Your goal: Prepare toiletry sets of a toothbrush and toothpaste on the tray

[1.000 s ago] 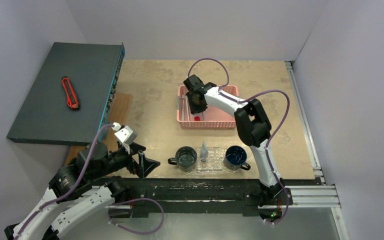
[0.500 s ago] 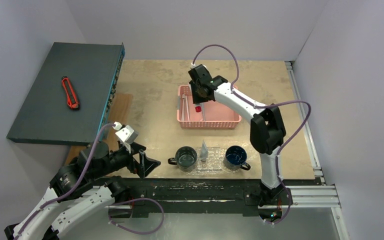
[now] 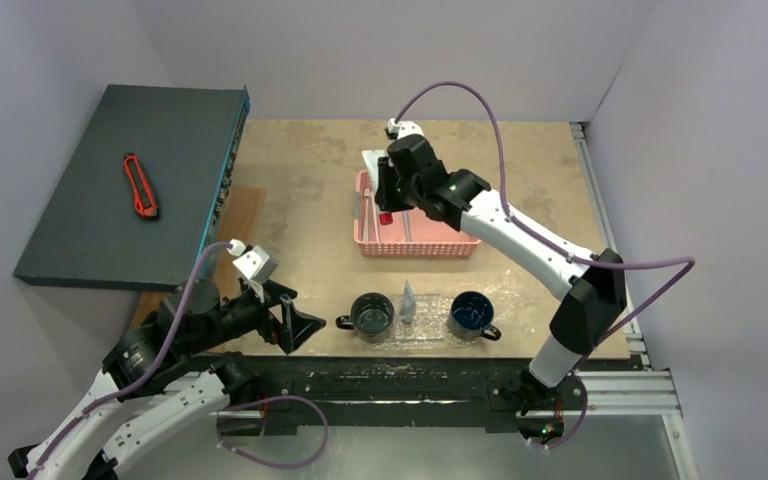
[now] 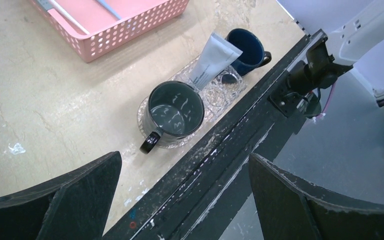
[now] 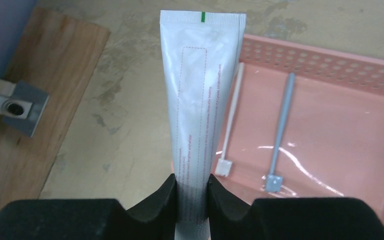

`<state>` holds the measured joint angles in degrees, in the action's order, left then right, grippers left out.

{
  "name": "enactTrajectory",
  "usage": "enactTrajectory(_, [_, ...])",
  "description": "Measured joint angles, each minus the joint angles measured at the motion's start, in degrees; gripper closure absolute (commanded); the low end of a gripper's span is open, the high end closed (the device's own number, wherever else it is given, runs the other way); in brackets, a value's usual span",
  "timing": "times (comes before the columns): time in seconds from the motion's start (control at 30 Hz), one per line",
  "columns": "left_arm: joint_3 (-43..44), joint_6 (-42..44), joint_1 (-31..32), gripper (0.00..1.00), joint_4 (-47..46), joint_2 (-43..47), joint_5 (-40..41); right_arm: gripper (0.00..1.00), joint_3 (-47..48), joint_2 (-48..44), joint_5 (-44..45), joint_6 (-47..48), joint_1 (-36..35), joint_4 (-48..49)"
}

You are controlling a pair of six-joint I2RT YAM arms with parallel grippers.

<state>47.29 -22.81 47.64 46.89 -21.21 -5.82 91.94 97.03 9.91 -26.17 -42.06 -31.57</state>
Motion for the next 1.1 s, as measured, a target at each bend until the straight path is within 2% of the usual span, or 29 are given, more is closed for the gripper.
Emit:
enactTrajectory(0.27, [0.09, -3.39, 0.00, 0.00, -5.05, -2.75, 0.09, 0.76, -7.30, -8.94, 1.46, -5.99, -11.26, 4.66])
enactTrajectory(0.6, [0.04, -10.73, 0.00, 0.00, -10.67, -4.83, 4.42, 0.76, -16.11, -17.70, 6.38, -13.62, -16.90, 10.60])
enactTrajectory(0.9, [-0.31, -15.37, 0.00, 0.00, -14.38, -6.95, 6.10, 0.74, -17.49, -19.80, 10.82, -17.97, -24.02, 13.22])
enactTrajectory(1.1, [-0.31, -16.63, 0.00, 0.04, -15.96, -9.07, 4.81, 0.74, -16.72, -19.50, 13.05, -18.86, -26.75, 13.09])
